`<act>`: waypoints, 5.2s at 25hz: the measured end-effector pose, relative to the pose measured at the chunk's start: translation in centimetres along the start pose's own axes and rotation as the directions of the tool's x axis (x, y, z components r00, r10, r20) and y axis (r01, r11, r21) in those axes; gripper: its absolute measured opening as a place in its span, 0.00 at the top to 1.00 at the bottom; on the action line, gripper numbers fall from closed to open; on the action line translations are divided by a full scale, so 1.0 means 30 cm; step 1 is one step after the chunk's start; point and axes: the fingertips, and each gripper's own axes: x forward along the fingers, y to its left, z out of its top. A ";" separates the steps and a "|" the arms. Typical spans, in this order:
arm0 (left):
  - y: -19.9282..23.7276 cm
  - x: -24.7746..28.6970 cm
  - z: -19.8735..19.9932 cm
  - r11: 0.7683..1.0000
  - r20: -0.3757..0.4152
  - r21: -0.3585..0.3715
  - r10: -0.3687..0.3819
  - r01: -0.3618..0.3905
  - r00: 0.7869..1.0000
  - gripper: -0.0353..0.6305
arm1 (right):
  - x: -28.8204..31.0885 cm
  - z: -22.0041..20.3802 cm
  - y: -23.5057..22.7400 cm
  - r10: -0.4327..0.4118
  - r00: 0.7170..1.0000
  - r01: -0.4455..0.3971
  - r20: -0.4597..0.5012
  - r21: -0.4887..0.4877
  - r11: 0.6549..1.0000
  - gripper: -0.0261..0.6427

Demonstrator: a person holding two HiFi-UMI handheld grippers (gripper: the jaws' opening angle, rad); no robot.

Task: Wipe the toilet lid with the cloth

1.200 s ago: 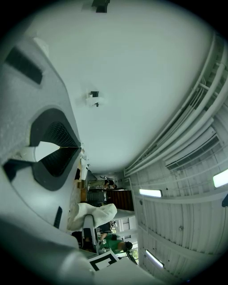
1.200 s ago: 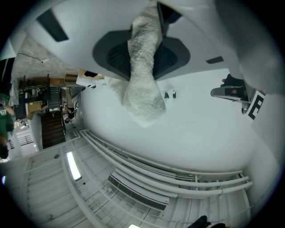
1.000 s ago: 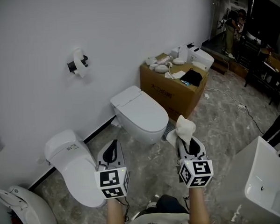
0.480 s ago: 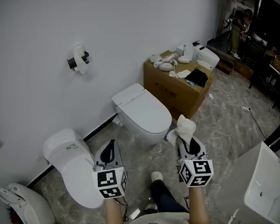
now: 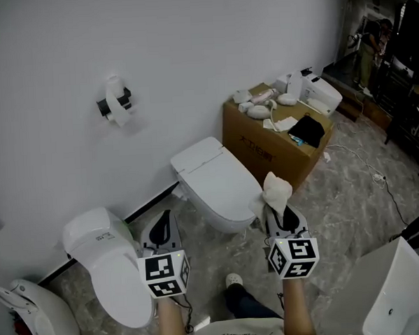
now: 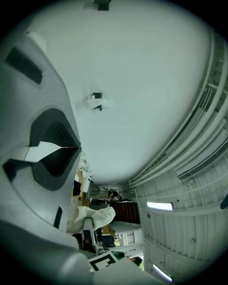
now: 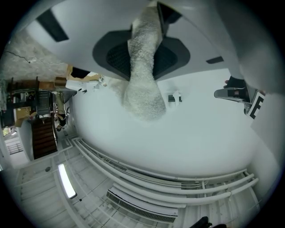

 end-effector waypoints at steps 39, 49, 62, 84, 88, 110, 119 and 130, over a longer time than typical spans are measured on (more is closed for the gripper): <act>0.336 1.080 0.093 0.996 -0.048 -0.012 0.090 -0.091 0.995 0.93 | 1.214 0.071 -0.155 0.086 0.994 -0.087 -0.066 -0.009 0.996 0.79; 0.508 1.455 0.107 1.000 -0.081 -0.010 0.025 -0.026 0.996 0.93 | 1.563 0.062 -0.118 0.034 0.994 -0.035 -0.102 -0.007 0.999 0.79; 0.557 1.758 -0.071 0.998 -0.194 -0.042 -0.061 0.054 0.979 0.93 | 1.797 -0.106 -0.149 -0.011 0.977 0.010 -0.211 -0.006 1.000 0.79; 0.423 2.001 -0.505 0.998 -0.382 -0.027 -0.066 0.060 0.922 0.93 | 1.975 -0.658 -0.301 0.048 0.873 -0.048 -0.485 0.013 0.999 0.79; 0.400 2.026 -0.583 0.998 -0.408 -0.025 -0.069 0.065 0.911 0.93 | 2.017 -0.763 -0.330 0.052 0.855 -0.057 -0.516 0.006 0.998 0.79; 0.485 2.012 -0.887 0.999 -0.490 -0.037 -0.017 -0.002 0.872 0.93 | 2.301 -1.318 -0.439 0.041 0.732 -0.063 -0.680 -0.008 0.998 0.79; 0.503 2.010 -0.962 0.999 -0.514 -0.043 -0.019 -0.003 0.858 0.93 | 2.455 -1.464 -0.440 0.035 0.667 -0.159 -0.744 -0.097 0.982 0.79; 0.447 1.987 -1.054 0.998 -0.557 -0.054 -0.056 0.031 0.829 0.93 | 2.503 -1.627 -0.450 0.030 0.593 -0.263 -0.805 -0.159 0.952 0.79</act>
